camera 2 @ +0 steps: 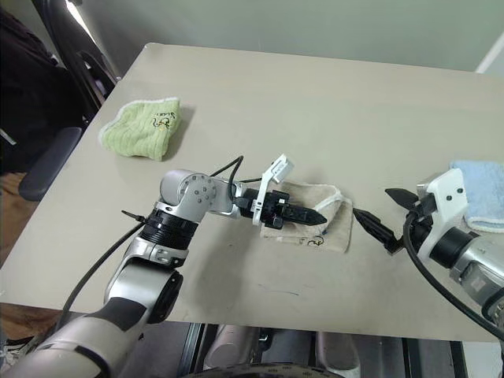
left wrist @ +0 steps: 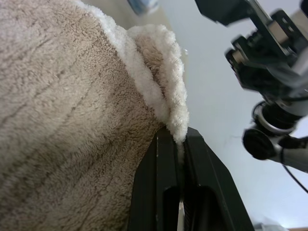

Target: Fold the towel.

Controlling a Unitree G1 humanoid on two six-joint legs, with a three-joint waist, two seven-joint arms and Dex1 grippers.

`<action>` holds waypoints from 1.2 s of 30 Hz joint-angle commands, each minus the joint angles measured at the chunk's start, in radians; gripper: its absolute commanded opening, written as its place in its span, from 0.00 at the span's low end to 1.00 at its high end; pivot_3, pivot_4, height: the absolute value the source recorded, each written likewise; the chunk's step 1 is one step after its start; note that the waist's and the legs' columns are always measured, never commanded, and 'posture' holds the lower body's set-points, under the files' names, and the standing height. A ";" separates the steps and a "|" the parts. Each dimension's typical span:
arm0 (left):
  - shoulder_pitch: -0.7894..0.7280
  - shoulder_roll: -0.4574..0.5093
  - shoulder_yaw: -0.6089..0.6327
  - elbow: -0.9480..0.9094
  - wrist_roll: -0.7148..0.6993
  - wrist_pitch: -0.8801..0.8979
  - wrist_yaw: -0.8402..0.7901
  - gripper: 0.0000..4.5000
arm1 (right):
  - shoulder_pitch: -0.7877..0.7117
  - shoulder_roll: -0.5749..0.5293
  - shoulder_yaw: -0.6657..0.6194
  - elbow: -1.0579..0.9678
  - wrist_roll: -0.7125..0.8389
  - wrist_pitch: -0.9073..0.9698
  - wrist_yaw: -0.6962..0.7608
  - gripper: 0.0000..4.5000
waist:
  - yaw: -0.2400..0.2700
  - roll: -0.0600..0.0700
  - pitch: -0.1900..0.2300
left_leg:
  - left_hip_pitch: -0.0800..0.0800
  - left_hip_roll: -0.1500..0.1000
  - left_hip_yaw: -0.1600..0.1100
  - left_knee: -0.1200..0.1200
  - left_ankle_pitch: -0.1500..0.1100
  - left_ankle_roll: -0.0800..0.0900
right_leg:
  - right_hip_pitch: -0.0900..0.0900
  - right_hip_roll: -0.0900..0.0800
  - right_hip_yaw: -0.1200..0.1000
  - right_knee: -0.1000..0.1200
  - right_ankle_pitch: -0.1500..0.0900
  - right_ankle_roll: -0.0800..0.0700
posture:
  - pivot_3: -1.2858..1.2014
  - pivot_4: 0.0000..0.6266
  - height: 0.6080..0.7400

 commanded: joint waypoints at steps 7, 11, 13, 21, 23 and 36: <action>0.000 -0.057 -0.014 -0.004 0.006 0.001 -0.049 0.00 | 0.022 -0.025 -0.048 -0.031 0.043 -0.014 -0.045 1.00 | 0.002 0.000 0.000 | 0.000 -0.002 0.000 0.000 0.000 0.001 | 0.000 -0.001 0.001 0.000 0.000 0.002 | 0.52 0.24 0.95; -0.004 -0.093 -0.038 0.016 0.037 -0.017 -0.037 0.00 | 0.029 -0.034 -0.053 -0.028 0.045 -0.016 -0.053 1.00 | 0.003 0.000 0.000 | 0.000 -0.002 0.000 0.000 0.000 0.002 | 0.000 -0.002 0.001 0.000 0.000 0.003 | 0.52 0.24 0.95; 0.000 -0.101 -0.063 0.025 0.058 -0.032 -0.049 0.00 | 0.031 -0.037 -0.058 -0.028 0.045 -0.017 -0.056 1.00 | 0.003 0.000 0.000 | 0.000 -0.003 0.000 0.000 0.000 0.003 | 0.001 -0.002 0.001 0.000 0.000 0.004 | 0.52 0.24 0.95; -0.010 -0.160 -0.049 0.130 0.090 -0.099 -0.086 0.24 | 0.040 -0.042 -0.057 -0.031 0.038 -0.027 -0.068 1.00 | 0.004 0.000 0.000 | 0.000 -0.004 0.000 0.000 0.000 0.004 | 0.001 -0.003 0.002 0.000 0.000 0.005 | 0.52 0.24 0.95; -0.017 -0.173 -0.039 0.145 0.100 -0.115 -0.086 0.39 | 0.038 -0.042 -0.053 -0.033 0.038 -0.031 -0.072 1.00 | 0.005 0.000 0.000 | -0.001 -0.005 0.000 0.001 0.000 0.004 | 0.001 -0.003 0.002 0.000 0.000 0.007 | 0.52 0.24 0.95; -0.003 -0.127 0.166 -0.094 0.030 -0.275 -0.124 0.99 | -0.014 -0.043 -0.008 0.001 0.043 -0.111 0.003 1.00 | 0.004 0.000 0.000 | -0.001 -0.007 0.000 0.001 0.000 0.006 | 0.001 -0.004 0.003 -0.001 0.000 0.010 | 0.52 0.24 0.95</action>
